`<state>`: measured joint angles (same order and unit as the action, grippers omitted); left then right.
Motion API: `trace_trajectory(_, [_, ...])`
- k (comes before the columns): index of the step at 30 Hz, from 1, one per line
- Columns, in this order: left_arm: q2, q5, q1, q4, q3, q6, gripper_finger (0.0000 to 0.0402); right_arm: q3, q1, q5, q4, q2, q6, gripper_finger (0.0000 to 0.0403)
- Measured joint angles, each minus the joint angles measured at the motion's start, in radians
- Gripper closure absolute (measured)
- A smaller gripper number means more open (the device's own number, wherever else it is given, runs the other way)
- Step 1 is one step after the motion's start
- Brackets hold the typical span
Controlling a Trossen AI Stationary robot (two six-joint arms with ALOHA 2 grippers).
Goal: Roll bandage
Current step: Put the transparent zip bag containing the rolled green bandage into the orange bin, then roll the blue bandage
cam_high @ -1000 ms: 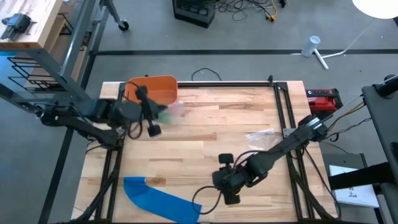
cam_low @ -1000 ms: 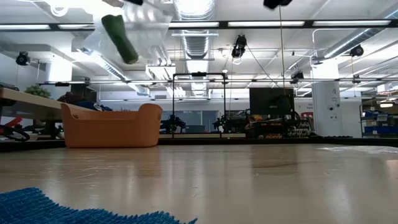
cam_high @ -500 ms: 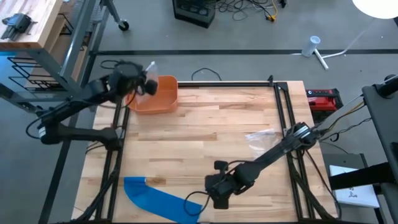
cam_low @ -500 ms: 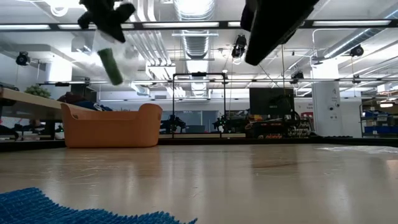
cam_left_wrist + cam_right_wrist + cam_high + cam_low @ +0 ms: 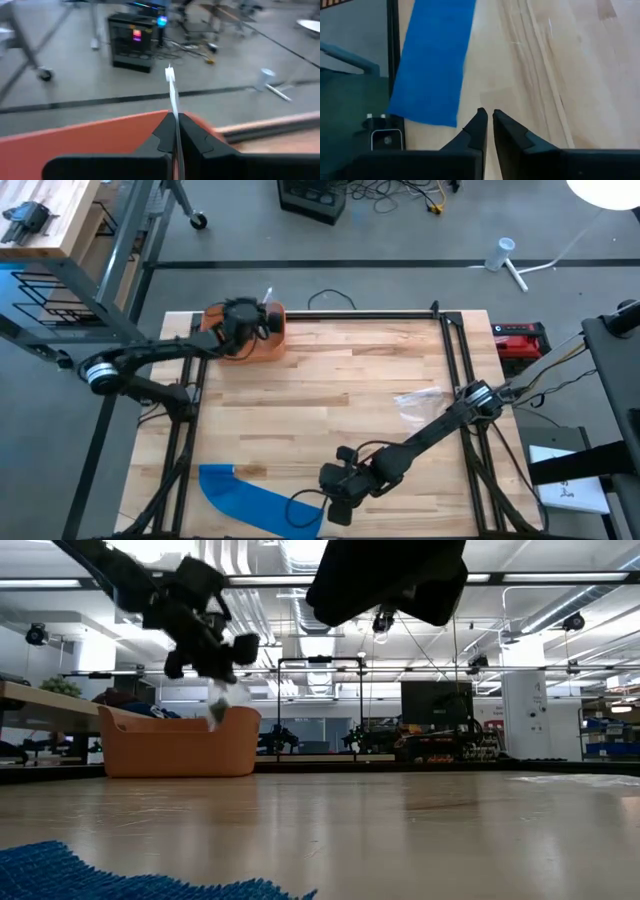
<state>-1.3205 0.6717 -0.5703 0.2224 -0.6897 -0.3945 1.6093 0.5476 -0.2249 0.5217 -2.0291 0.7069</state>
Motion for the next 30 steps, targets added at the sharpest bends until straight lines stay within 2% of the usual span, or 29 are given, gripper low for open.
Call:
trace_trajectory(4, [-0.059,0.122,0.012,0.096,0.066,-0.051,0.0401,-0.002,0.011,-0.036,-0.007,-0.008,-0.016,0.0380])
trace_trajectory(9, [-0.084,0.170,0.044,0.115,0.077,-0.208,0.0401,-0.006,0.013,-0.037,-0.009,-0.008,-0.098,0.0378])
trace_trajectory(17, [-0.101,0.298,0.156,0.132,0.026,-0.221,0.0401,-0.006,0.017,-0.035,0.002,-0.008,-0.177,0.0376])
trace_trajectory(23, [-0.135,0.306,0.174,0.119,-0.003,-0.220,0.0386,-0.006,0.022,-0.023,0.002,-0.008,-0.250,0.0374])
trace_trajectory(30, [-0.221,0.242,0.179,0.121,-0.055,-0.255,0.0321,-0.006,0.024,-0.003,0.001,-0.008,-0.358,0.0378])
